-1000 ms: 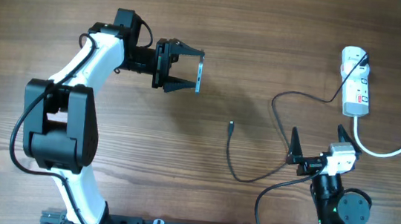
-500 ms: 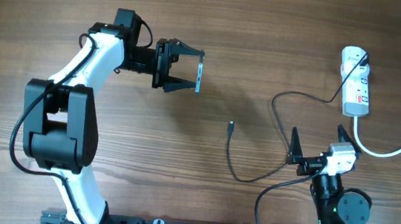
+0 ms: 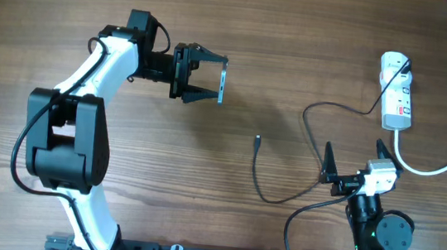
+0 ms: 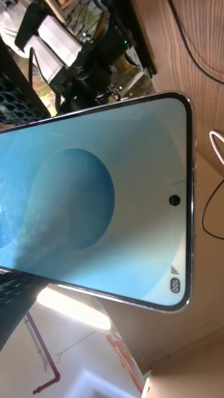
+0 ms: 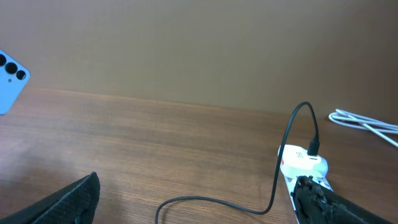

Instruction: Plug charger to phone and switch on socket

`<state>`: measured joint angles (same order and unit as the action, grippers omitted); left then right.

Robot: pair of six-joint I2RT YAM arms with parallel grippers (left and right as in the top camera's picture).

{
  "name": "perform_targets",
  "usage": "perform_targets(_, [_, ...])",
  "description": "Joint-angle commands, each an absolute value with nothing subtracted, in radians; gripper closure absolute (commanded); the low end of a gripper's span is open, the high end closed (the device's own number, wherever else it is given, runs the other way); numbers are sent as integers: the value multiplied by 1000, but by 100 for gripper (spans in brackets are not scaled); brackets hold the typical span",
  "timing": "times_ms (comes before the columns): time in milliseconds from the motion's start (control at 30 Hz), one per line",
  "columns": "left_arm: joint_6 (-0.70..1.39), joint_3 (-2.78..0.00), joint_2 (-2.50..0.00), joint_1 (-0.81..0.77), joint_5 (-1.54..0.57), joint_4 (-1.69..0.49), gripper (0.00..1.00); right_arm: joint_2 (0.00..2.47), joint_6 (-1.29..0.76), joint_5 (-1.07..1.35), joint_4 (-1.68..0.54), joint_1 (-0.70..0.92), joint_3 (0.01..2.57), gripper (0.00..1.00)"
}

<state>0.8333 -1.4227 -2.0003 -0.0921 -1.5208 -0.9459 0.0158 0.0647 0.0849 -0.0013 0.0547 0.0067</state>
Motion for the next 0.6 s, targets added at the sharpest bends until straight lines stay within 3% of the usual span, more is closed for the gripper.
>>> perform_targets(0, [842, -1420, -1969, -89, -1577, -947, 36, 14, 14, 93, 3, 59, 5, 0])
perform_targets(167, [842, -1420, -1969, -89, -1577, -947, 36, 14, -505, 153, 9, 59, 6, 0])
perform_targets(267, [842, -1420, -1969, -89, -1577, -947, 36, 14, -1151, 308, 22, 59, 5, 0])
perform_targets(400, [842, -1420, -1969, -89, -1577, -947, 36, 14, -1718, 459, 34, 59, 5, 0])
perform_targets(467, [842, -1420, -1969, -89, -1577, -947, 36, 14, -1826, 505, 57, 59, 5, 0])
perform_targets(567, [842, -1420, -1969, -89, -1577, -947, 36, 14, -1661, 572, 224, 59, 5, 0])
